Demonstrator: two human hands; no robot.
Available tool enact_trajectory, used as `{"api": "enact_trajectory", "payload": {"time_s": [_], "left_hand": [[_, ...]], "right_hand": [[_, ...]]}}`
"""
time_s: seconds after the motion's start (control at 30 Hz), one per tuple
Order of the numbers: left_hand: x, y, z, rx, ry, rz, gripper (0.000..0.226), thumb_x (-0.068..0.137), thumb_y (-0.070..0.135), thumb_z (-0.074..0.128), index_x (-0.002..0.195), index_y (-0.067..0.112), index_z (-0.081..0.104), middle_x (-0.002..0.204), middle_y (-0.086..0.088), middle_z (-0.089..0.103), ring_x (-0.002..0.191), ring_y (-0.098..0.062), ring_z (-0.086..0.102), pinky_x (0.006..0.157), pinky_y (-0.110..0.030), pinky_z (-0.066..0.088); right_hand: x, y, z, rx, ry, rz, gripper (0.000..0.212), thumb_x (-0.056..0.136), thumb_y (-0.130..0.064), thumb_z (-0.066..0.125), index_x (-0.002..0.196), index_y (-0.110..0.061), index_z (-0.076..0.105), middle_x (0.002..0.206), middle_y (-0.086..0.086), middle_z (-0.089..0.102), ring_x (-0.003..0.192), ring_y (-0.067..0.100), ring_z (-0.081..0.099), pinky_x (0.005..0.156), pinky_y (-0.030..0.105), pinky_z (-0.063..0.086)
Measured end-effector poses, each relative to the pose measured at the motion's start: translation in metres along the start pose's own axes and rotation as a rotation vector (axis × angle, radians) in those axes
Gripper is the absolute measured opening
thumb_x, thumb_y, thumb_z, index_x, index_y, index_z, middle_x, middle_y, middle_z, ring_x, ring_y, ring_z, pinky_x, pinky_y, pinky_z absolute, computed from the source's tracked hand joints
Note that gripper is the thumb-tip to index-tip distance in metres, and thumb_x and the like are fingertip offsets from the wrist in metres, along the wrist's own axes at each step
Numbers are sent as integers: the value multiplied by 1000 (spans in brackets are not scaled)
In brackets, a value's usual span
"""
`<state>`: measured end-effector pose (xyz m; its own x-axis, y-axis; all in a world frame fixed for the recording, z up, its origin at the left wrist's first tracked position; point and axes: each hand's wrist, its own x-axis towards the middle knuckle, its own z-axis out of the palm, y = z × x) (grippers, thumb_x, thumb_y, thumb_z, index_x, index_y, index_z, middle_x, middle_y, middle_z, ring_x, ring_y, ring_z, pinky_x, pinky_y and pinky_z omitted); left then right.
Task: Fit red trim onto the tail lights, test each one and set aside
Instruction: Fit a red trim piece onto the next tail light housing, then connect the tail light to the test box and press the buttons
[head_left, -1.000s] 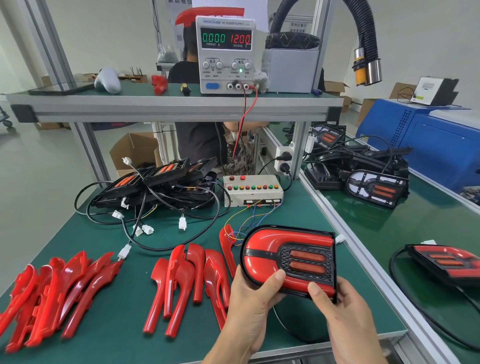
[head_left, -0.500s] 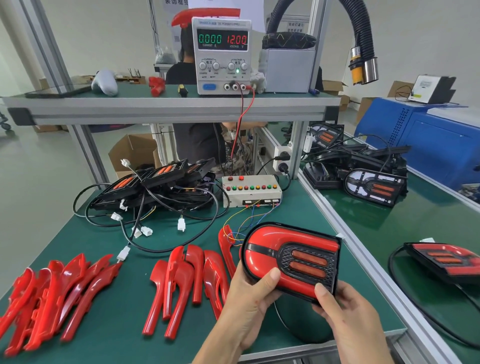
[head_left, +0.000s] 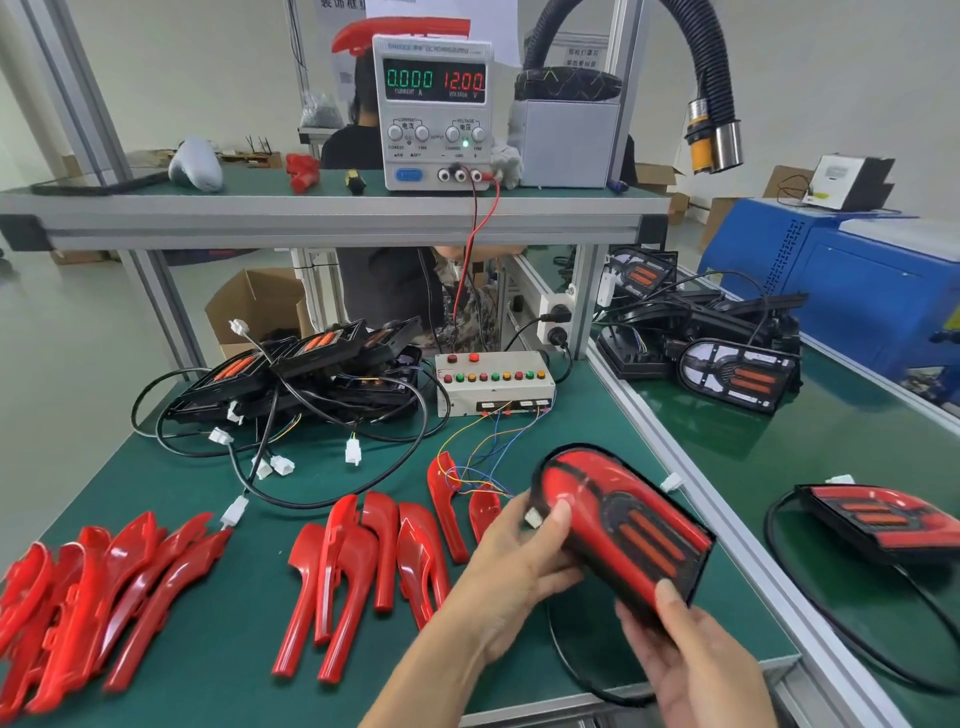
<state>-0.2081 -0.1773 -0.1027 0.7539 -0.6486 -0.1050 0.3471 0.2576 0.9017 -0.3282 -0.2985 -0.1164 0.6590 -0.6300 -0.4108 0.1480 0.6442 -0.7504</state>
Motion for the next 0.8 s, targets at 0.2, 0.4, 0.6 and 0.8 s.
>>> {"api": "enact_trajectory", "payload": {"time_s": [0.2,0.4,0.6,0.8], "left_hand": [[36,-19,16,1079,184,294,23,99,26,60,119,16,67,118,-3,69,108,-22,64,97,-28,48],[74,-37,40,1334,7,243,31,100,14,48,125,6,64,119,-21,58,111,-41,57,95,-43,45],[106,-21,58,1331,-56,76,26,103,26,45,103,7,63,112,-27,67,102,-48,60,82,-43,48],[109,-11,66,1343,-287,-84,28,102,15,52,120,-1,64,123,-24,65,114,-40,62,92,-40,49]], "right_hand": [[3,-22,6,442,43,168,47,67,-21,78,103,5,63,94,17,77,89,25,72,73,35,63],[3,-28,11,512,14,281,42,79,-23,69,104,9,60,97,17,70,97,25,66,63,34,63],[3,-36,8,510,-25,304,38,87,-30,64,99,6,60,76,14,72,73,24,74,53,28,61],[5,-38,7,489,-75,292,42,73,-28,67,97,5,61,79,14,72,63,23,74,51,27,61]]}}
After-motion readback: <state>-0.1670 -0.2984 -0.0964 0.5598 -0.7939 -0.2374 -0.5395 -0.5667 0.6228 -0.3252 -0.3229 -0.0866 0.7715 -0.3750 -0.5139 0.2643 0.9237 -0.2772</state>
